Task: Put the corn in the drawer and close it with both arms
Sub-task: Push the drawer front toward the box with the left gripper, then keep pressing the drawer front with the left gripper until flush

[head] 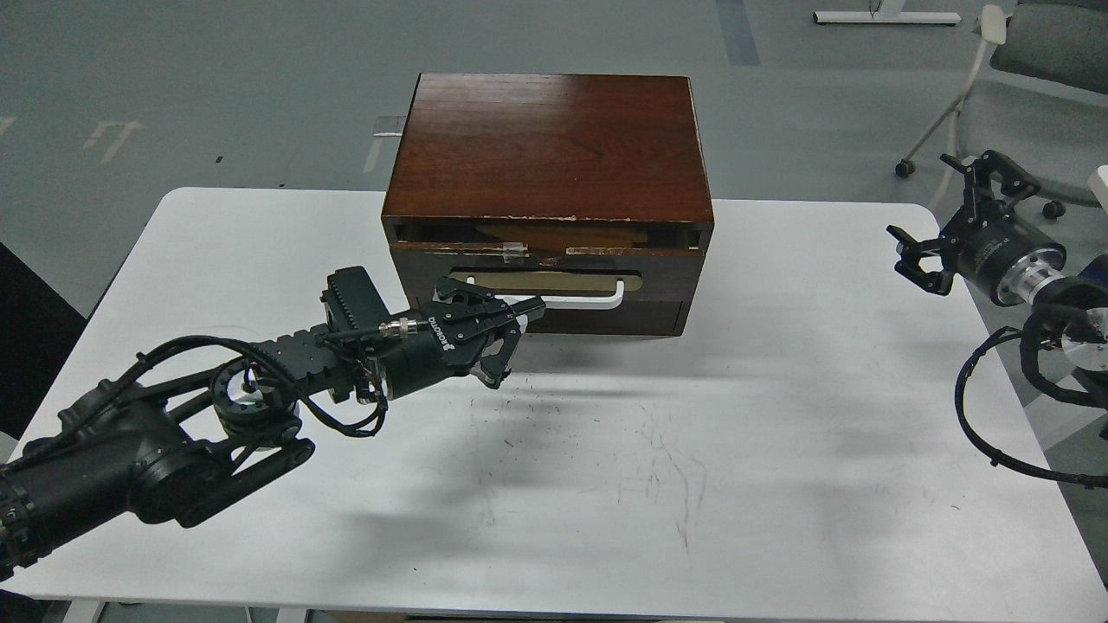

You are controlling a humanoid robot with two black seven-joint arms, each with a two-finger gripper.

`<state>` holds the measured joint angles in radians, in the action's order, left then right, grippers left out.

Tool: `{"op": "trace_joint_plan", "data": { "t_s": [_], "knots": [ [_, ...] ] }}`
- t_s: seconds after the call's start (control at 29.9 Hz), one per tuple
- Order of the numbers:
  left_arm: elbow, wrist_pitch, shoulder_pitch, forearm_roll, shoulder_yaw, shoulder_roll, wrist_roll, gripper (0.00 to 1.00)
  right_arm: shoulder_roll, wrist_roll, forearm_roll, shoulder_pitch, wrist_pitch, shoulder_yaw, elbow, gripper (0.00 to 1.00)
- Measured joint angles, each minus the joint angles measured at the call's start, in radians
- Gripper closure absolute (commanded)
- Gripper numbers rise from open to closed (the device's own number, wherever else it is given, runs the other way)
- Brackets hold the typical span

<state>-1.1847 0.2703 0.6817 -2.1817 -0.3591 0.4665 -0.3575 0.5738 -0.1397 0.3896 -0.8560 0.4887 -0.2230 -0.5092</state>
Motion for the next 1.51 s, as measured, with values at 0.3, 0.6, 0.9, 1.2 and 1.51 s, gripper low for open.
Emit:
{"op": "trace_joint_plan", "data": {
  "t_s": [0.3,0.6,0.9,1.2,1.51],
  "knots": [
    [0.036,0.002,0.011,0.0,-0.005,-0.001,0.0,1.0,-0.001,0.0,0.0,0.0,0.0,0.001,0.0,0.0],
    [0.062,0.003,0.018,0.0,0.0,-0.012,-0.004,1.0,-0.002,0.001,0.0,-0.001,0.0,0.0,0.0,0.0],
    [0.066,0.003,0.019,0.0,0.009,-0.026,-0.005,1.0,0.0,0.001,-0.001,0.001,0.0,-0.001,0.0,0.0],
    [0.1,0.001,0.021,0.0,0.003,-0.042,-0.003,1.0,0.0,0.0,0.0,0.002,0.0,-0.001,0.0,0.0],
    [0.114,0.001,0.023,0.0,-0.002,-0.054,0.0,1.0,0.0,0.0,0.0,0.002,0.0,-0.001,0.0,0.0]
  ]
}}
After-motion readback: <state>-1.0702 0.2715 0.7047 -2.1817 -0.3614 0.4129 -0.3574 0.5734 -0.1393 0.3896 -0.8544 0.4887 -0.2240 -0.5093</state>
